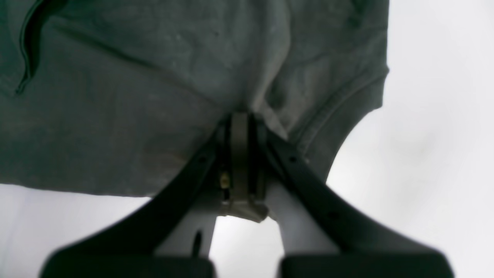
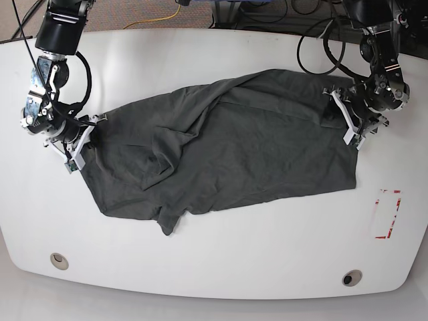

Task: Layout the t-shirt on the table in an organized manner, then fold the t-shirt properly
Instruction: 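Grasp the opposite shirt corner with the left gripper, holding both corners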

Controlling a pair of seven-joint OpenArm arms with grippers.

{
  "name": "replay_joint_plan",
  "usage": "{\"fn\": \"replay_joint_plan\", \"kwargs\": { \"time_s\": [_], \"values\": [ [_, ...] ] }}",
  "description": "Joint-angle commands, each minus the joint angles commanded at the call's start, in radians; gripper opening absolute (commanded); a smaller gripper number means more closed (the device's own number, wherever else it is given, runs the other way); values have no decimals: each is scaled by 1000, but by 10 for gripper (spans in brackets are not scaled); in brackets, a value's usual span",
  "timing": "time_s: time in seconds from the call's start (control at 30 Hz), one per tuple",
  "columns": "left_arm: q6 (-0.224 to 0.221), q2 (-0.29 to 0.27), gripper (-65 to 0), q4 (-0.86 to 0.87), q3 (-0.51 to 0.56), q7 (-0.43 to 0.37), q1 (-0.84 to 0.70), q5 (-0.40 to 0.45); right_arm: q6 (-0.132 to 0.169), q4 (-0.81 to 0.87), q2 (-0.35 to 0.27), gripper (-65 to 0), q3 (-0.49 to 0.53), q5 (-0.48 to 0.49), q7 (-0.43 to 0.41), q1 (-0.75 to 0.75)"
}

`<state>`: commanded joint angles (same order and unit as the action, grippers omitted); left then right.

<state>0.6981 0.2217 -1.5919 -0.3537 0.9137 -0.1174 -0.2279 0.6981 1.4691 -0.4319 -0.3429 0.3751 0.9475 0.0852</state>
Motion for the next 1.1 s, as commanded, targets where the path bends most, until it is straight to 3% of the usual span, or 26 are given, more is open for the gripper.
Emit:
{"fn": "replay_joint_plan", "kwargs": {
  "time_s": [0.27,0.47,0.6,1.1],
  "values": [
    [0,-2,-292,5,0,0,0,0,0,0,0,-650,-25,0,0,0],
    [0,-2,-457,5,0,0,0,0,0,0,2,-650,-44,0,0,2],
    [0,0,-522,-2,0,0,0,0,0,0,2,-650,-44,0,0,2],
    [0,26,-510,-25,-3,0,-3,-2,0,0,2,-650,-44,0,0,2]
  ]
}}
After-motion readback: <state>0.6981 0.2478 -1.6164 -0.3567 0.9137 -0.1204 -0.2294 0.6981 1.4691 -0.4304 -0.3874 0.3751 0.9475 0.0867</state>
